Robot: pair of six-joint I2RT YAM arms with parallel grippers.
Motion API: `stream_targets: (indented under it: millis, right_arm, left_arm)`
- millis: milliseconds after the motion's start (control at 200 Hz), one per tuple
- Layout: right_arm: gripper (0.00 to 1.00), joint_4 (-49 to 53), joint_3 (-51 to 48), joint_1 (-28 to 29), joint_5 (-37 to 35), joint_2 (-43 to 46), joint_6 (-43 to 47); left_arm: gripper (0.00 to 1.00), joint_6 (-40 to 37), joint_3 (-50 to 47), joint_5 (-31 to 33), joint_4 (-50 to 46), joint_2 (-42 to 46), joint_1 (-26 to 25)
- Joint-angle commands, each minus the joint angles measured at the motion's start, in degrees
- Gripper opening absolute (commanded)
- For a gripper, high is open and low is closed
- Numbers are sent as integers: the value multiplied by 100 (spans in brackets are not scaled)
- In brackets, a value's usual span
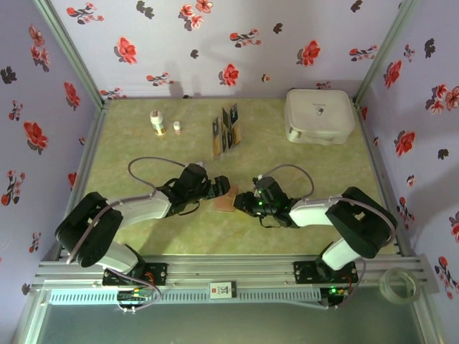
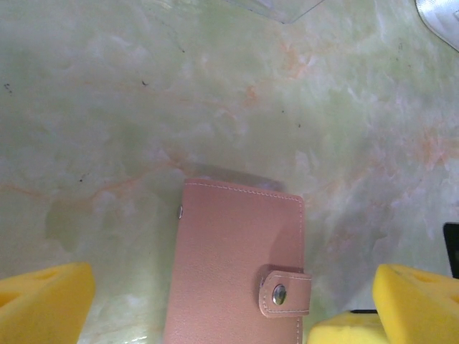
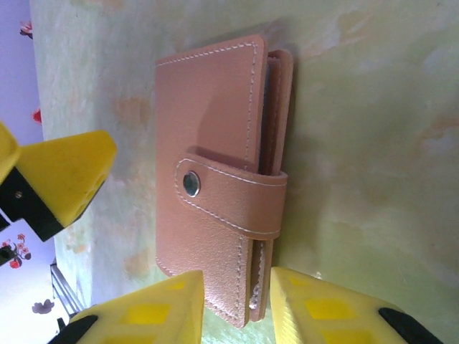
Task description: Put the credit cards into the card holder
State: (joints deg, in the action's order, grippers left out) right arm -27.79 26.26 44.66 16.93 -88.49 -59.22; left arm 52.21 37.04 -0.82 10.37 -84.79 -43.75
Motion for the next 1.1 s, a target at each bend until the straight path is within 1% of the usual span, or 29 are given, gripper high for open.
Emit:
stream_targets:
  millis: [0,180,470,590,740,800,975,1090]
  right_arm:
    - [26,-384,-65,46,87,-166,-128]
    - [18,-598,-62,46,132,-360,-193]
    - [12,-657,-86,46,99,-446,-221]
    - [10,-684,-73,45,91,-502,-221]
    - [7,-769,-62,50,108,-604,-235]
    - [6,-796,-74,43,117,-640,-237]
    - [5,-858,-86,36,118,-714,-244]
    - [5,-889,-86,33,122,-745,-247]
  left_arm:
    - [100,20,160,-262,114,-88,44]
    - [100,64,147,-781,328,-355,219]
    - [100,158,110,-1611,1437,-924,349]
    - [100,265,163,-1795,1723,-1162,353]
    - [100,510,102,-2049,2355,-1427,357]
    - [95,620,41,-2135,2648,-1474,357]
    - [86,810,-219,-2197,3229,-1379,387]
    - [79,828,-302,-2203,3232,-1289,419]
